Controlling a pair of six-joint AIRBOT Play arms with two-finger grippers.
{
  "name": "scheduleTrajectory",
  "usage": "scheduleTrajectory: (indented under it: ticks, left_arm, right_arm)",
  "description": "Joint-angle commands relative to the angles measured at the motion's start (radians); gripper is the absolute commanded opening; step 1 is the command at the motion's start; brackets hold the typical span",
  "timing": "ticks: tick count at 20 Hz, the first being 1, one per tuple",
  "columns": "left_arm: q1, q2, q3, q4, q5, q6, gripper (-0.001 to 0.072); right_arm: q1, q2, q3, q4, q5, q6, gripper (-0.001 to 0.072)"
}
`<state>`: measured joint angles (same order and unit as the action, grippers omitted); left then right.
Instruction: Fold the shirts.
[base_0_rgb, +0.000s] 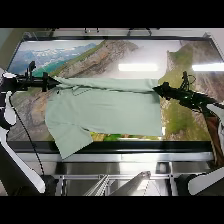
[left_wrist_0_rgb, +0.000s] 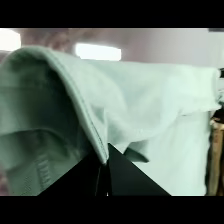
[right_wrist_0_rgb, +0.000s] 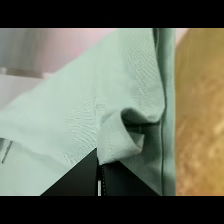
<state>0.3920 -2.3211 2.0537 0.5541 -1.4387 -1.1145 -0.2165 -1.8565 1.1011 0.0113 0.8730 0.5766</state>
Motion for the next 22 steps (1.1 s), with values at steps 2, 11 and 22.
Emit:
scheduleTrajectory:
  ticks: [2, 11, 22]
  left_arm:
    - [0.013, 0.010, 0.001, 0.047, -0.033, 0.008, 0.0156]
    - [0.186, 0.306, -0.286, 0.057, -0.352, -0.039, 0.0499]
    - [0.262, 0.893, -1.201, 0.417, -0.098, -0.063, 0.0500]
  right_arm:
    - [-0.015, 0.006, 0.001, -0.071, -0.002, 0.036, 0.0186]
    - [-0.185, 0.334, -0.161, -0.853, 0.380, 0.458, 0.0242]
    - [-0.041, 0.410, -0.500, -0.723, 0.129, 0.350, 0.0337]
